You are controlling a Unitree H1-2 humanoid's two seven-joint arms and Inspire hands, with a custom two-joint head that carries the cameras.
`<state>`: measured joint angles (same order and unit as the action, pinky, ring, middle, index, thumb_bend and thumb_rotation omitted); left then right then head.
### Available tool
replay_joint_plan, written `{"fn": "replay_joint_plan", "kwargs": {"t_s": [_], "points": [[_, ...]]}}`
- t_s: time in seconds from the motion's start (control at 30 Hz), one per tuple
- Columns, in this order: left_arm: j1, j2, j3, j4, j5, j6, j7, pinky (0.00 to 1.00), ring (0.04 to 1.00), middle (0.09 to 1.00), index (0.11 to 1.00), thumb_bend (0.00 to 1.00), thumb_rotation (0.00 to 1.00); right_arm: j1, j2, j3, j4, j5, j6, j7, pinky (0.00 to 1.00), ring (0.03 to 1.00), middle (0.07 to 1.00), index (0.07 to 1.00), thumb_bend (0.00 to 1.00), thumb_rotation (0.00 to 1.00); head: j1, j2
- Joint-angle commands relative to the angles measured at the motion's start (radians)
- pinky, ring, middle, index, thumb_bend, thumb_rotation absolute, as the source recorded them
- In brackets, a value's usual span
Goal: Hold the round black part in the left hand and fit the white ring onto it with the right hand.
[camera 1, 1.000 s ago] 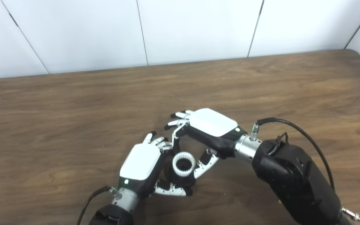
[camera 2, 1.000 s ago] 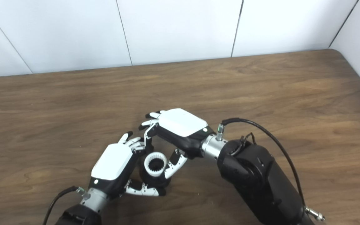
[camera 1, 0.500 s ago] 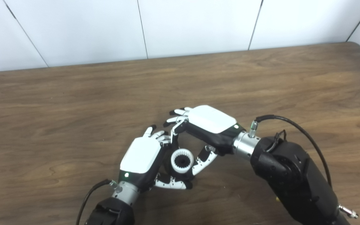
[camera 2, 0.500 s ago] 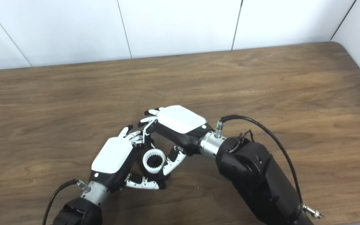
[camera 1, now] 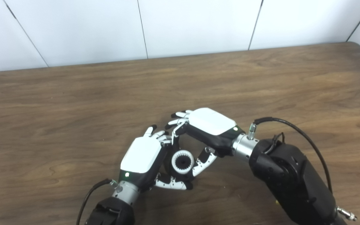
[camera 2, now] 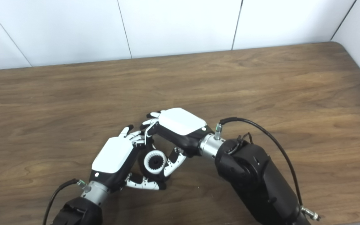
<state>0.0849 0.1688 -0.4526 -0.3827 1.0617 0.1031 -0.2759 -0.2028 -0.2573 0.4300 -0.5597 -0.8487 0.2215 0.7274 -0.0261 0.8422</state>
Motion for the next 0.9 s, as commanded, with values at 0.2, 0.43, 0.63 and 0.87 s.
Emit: {"fn": "replay_joint_plan", "kwargs": {"t_s": [0.2, 0.43, 0.63, 0.87], "points": [[0.008, 0.003, -0.008, 0.003, 0.007, 0.003, -0.033, 1.00, 0.877, 0.765, 0.484, 0.52, 0.05, -0.020, -0.004, -0.021, -0.008, 0.005, -0.025, -0.026, 0.97, 0.955, 0.857, 0.485, 0.52, 0.13, -0.001, 0.000], [0.007, 0.005, -0.010, 0.005, 0.016, 0.002, -0.036, 1.00, 0.882, 0.766, 0.485, 0.52, 0.05, -0.015, -0.005, -0.023, -0.002, 0.004, -0.037, -0.033, 0.97, 0.955, 0.859, 0.485, 0.52, 0.13, -0.004, 0.000], [0.006, 0.003, -0.009, 0.004, 0.018, 0.004, -0.037, 1.00, 0.879, 0.765, 0.485, 0.52, 0.05, -0.007, 0.002, -0.020, 0.003, 0.002, -0.043, -0.043, 0.97, 0.957, 0.859, 0.485, 0.52, 0.13, -0.004, 0.000], [0.006, 0.001, -0.008, 0.003, 0.016, 0.001, -0.036, 1.00, 0.880, 0.766, 0.485, 0.52, 0.05, 0.000, 0.007, -0.015, 0.009, -0.005, -0.049, -0.054, 0.95, 0.955, 0.855, 0.485, 0.52, 0.13, -0.005, 0.001]]}}
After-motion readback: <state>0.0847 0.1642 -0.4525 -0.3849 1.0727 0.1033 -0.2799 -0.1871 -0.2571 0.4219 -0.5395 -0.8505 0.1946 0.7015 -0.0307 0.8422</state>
